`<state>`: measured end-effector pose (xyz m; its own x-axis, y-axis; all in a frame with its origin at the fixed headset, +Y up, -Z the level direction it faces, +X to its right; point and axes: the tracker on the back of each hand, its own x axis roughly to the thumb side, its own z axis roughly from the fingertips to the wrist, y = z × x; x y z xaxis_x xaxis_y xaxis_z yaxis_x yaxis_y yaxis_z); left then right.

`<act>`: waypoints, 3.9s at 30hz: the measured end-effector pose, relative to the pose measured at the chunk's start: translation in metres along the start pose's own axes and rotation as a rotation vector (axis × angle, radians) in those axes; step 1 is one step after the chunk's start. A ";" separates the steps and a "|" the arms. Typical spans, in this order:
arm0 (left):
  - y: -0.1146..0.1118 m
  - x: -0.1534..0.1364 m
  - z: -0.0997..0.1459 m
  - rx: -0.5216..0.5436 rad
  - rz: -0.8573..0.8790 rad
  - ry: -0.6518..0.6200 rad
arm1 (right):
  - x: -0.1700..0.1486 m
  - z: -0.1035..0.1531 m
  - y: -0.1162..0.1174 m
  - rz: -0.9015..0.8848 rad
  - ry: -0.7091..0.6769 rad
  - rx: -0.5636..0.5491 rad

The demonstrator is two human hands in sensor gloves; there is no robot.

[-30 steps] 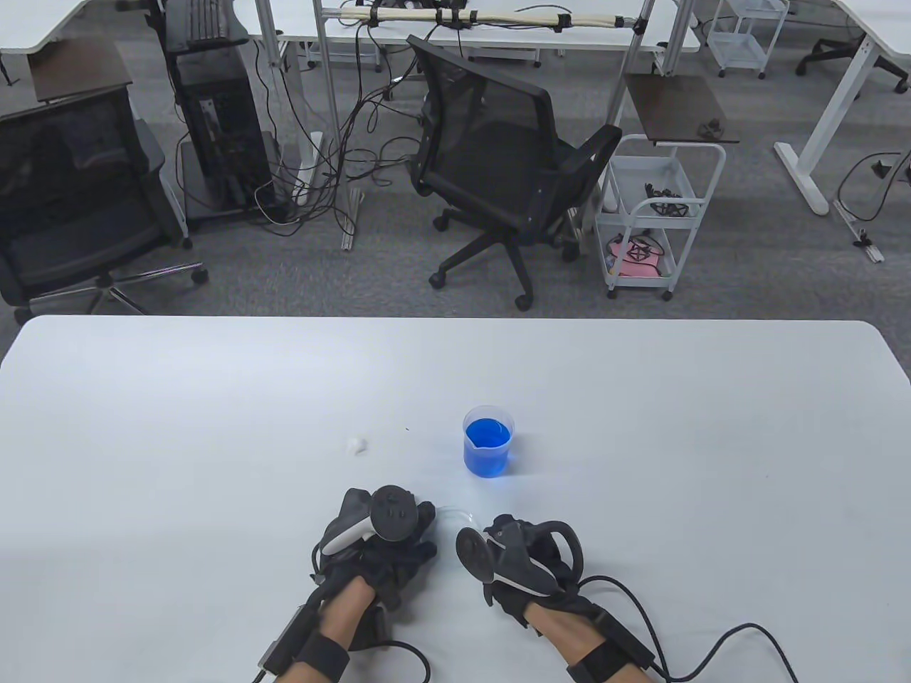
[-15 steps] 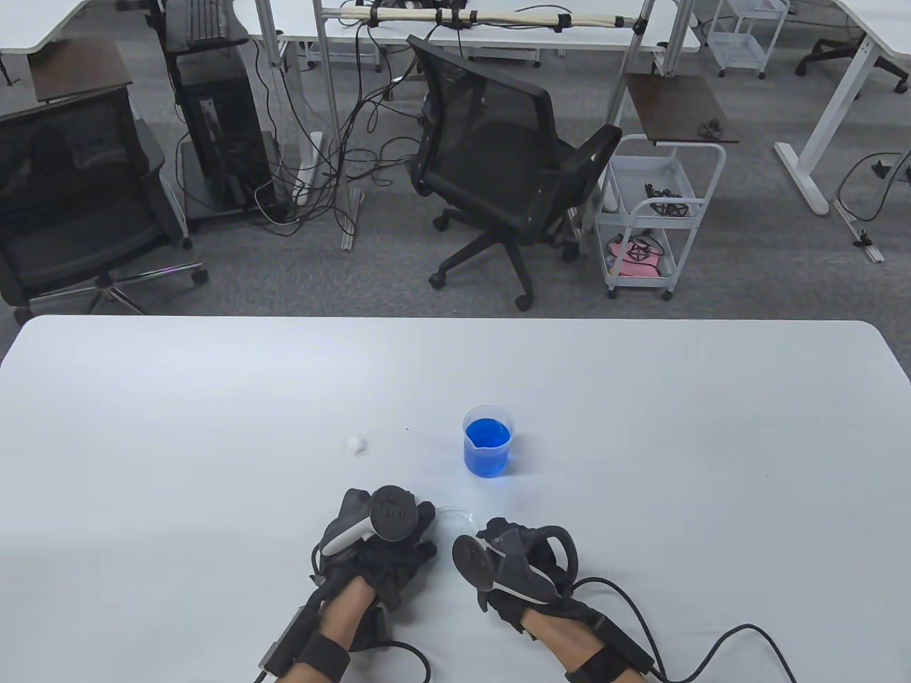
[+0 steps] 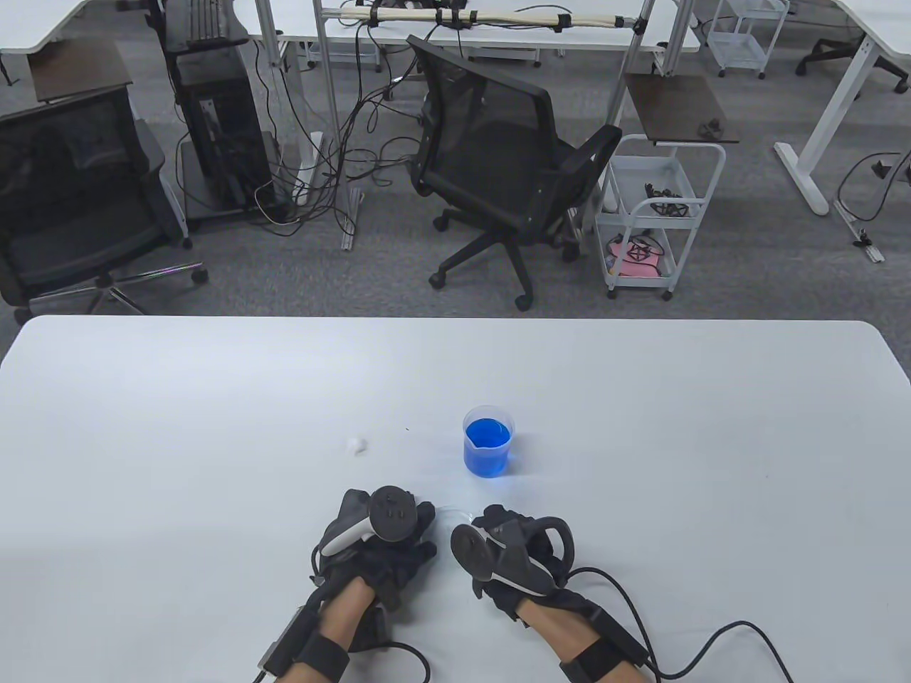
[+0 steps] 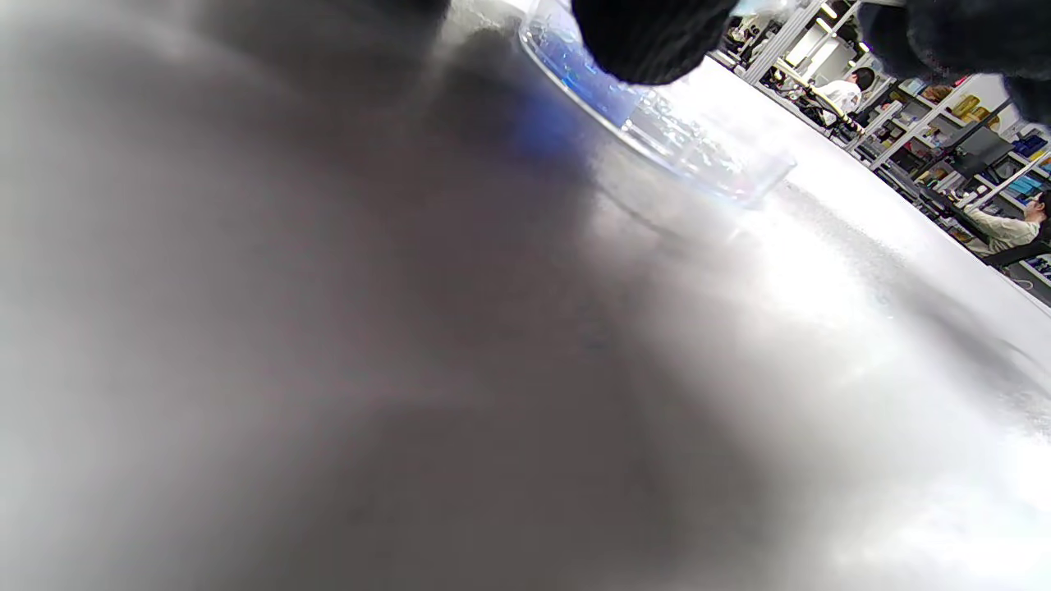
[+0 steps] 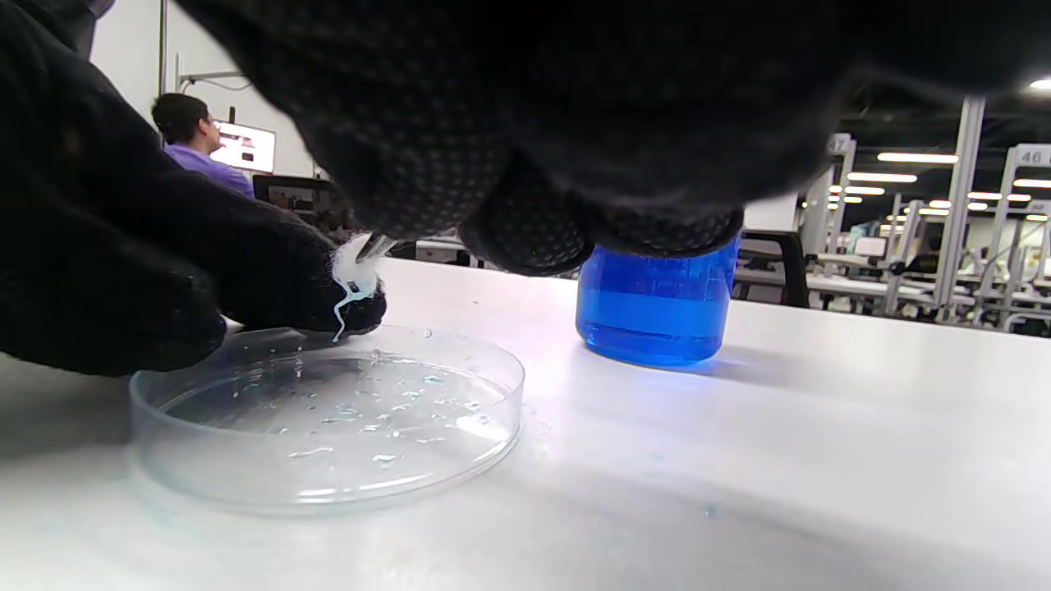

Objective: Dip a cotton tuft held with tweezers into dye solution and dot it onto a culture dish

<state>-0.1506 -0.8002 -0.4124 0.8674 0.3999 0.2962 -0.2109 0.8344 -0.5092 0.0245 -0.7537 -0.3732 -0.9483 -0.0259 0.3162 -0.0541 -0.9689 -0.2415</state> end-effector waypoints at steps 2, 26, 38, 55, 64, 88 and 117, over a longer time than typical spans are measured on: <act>0.000 0.000 0.000 0.000 -0.001 0.000 | 0.002 -0.001 0.007 0.012 -0.008 0.024; -0.001 0.001 0.001 -0.002 0.001 0.005 | 0.001 -0.010 0.016 0.057 0.008 0.024; -0.001 0.001 0.001 -0.005 0.002 0.006 | -0.002 -0.012 0.014 0.055 0.022 0.000; 0.000 0.001 0.000 -0.009 -0.002 0.009 | -0.004 -0.012 0.029 0.087 0.022 0.043; 0.000 0.002 0.000 -0.013 -0.010 0.014 | -0.021 -0.007 0.002 0.041 0.082 -0.034; 0.001 0.002 -0.001 -0.017 -0.008 0.019 | -0.017 0.008 -0.003 0.055 0.046 -0.029; 0.002 0.001 -0.001 -0.022 -0.010 0.023 | 0.003 0.013 0.021 0.115 -0.043 0.055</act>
<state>-0.1496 -0.7984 -0.4133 0.8795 0.3828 0.2827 -0.1926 0.8296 -0.5241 0.0246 -0.7776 -0.3654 -0.9330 -0.1467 0.3286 0.0722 -0.9709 -0.2284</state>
